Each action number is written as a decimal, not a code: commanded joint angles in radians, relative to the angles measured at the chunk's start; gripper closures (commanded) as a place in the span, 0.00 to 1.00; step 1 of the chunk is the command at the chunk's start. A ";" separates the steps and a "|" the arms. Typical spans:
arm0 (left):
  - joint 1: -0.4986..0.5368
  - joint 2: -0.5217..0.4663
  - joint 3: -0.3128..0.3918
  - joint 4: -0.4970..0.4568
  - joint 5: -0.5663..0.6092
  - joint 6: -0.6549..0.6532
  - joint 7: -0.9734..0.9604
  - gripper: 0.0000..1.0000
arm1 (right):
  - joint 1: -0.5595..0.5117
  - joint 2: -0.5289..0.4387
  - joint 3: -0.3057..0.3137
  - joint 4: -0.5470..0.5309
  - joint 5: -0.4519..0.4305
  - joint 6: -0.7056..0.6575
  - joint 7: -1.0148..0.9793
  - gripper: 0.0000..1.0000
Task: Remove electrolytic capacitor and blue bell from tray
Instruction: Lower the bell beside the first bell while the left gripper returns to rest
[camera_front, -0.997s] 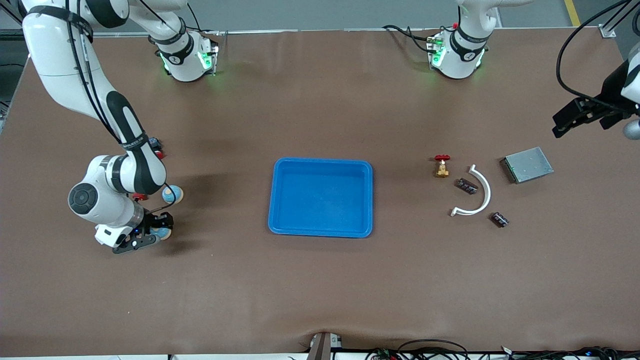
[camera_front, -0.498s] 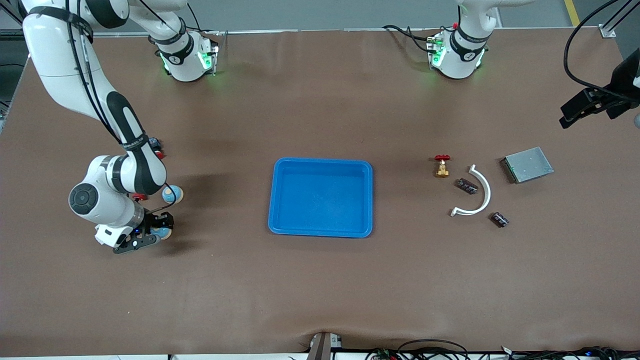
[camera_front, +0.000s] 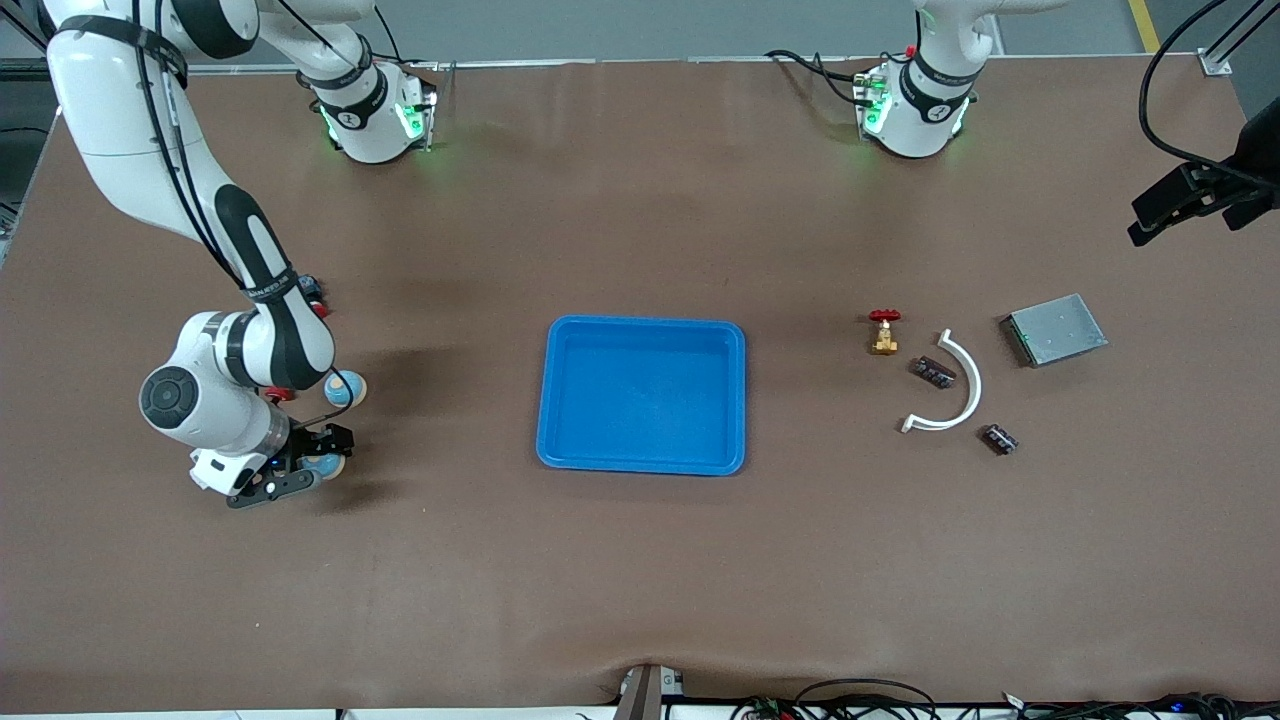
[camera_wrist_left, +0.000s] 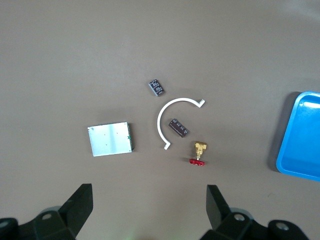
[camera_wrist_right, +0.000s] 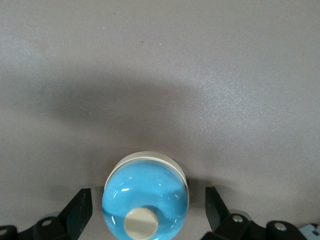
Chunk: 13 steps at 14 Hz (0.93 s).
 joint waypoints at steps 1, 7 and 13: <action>-0.002 -0.026 0.006 -0.023 -0.020 -0.005 0.016 0.00 | -0.010 -0.014 0.014 0.008 0.013 -0.010 -0.008 0.00; -0.010 -0.026 0.003 -0.020 -0.020 0.000 0.017 0.00 | -0.006 -0.115 0.015 0.040 0.013 -0.198 0.004 0.00; -0.011 -0.021 0.003 -0.020 -0.023 -0.002 0.022 0.00 | 0.025 -0.218 0.012 0.087 -0.021 -0.390 0.130 0.00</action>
